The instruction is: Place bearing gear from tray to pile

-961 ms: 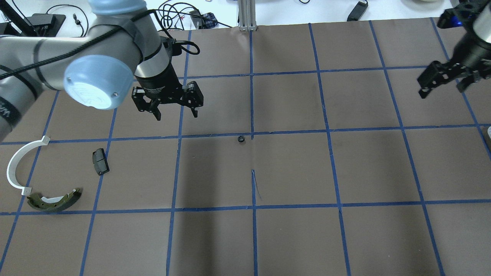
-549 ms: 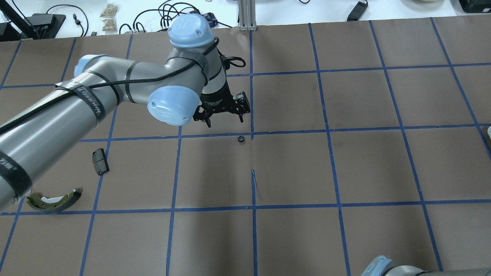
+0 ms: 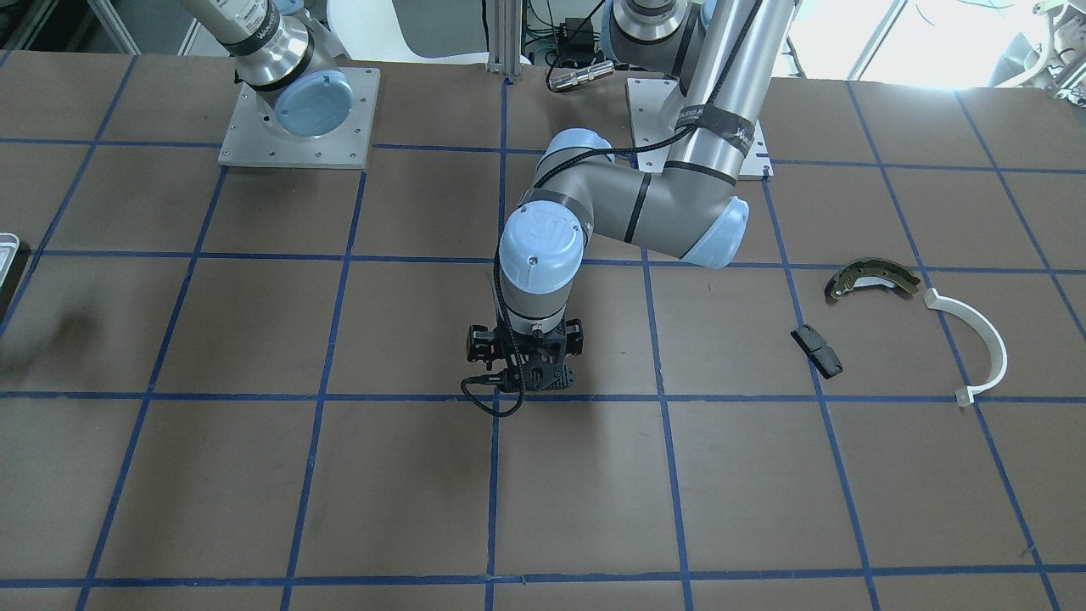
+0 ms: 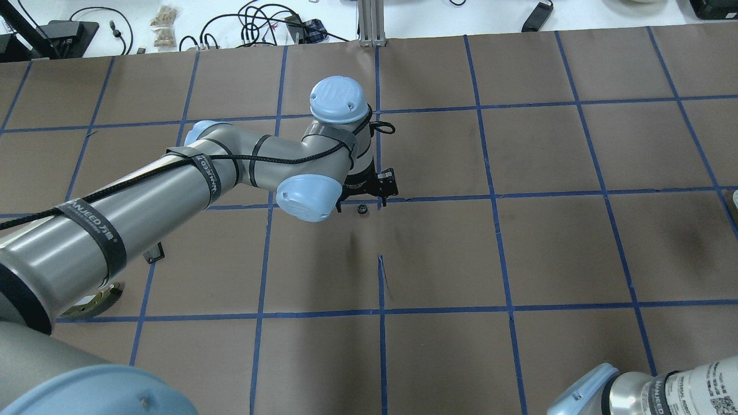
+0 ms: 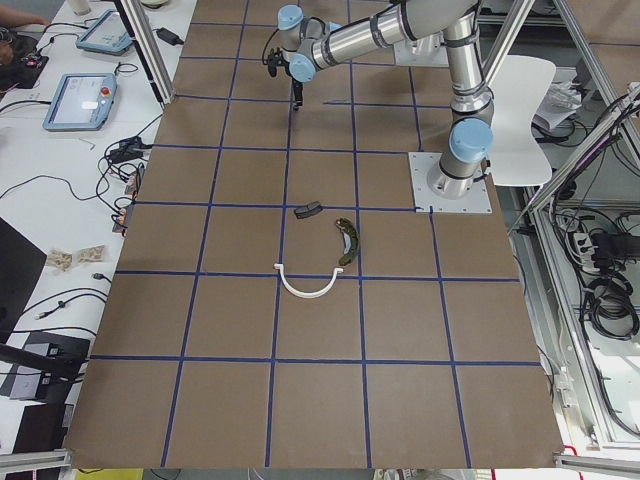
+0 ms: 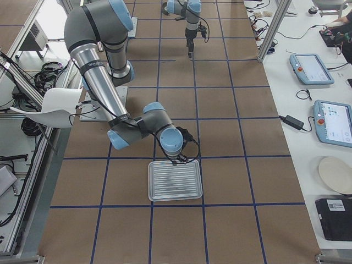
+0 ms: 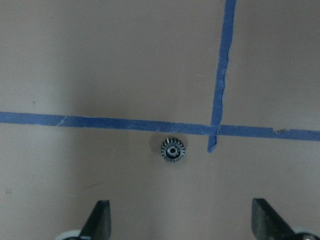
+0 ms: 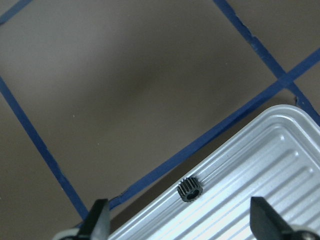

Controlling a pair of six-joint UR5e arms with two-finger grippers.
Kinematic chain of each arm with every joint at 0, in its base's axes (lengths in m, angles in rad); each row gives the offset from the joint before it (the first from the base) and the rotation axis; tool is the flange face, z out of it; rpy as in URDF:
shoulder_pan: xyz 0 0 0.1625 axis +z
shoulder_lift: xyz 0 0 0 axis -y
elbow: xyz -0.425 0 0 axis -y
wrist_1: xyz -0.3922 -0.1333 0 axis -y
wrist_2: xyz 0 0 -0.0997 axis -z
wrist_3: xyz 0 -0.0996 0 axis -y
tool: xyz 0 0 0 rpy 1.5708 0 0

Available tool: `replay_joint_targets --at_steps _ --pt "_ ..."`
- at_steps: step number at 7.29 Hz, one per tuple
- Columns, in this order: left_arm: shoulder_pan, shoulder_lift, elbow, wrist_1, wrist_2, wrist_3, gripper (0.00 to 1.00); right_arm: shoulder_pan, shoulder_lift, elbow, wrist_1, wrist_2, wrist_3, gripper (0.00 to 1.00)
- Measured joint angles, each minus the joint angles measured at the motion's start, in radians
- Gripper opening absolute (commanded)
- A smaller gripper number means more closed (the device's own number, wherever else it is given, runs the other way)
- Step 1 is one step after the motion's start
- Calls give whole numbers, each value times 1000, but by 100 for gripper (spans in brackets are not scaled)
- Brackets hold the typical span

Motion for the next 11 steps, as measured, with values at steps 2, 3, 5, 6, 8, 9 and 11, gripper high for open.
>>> replay_joint_targets --at_steps 2,3,5,6,8,9,11 --pt "-1 -43 -12 63 2 -3 90 -9 52 -1 -41 42 -321 96" --pt "-1 -57 -13 79 3 -3 67 -10 81 -5 -65 59 -409 96" --pt "0 -61 -14 85 5 2 23 -11 116 -8 -84 68 -476 88" --pt "1 -59 -11 85 5 6 19 -11 122 -5 -86 70 -486 76" --pt "2 -59 -8 86 4 10 10 -11 125 -2 -86 70 -491 30" --pt "4 -57 -7 85 5 11 10 -11 125 -3 -87 69 -492 17" --pt "52 -15 30 33 0 44 10 -11 122 -9 -86 65 -489 7"
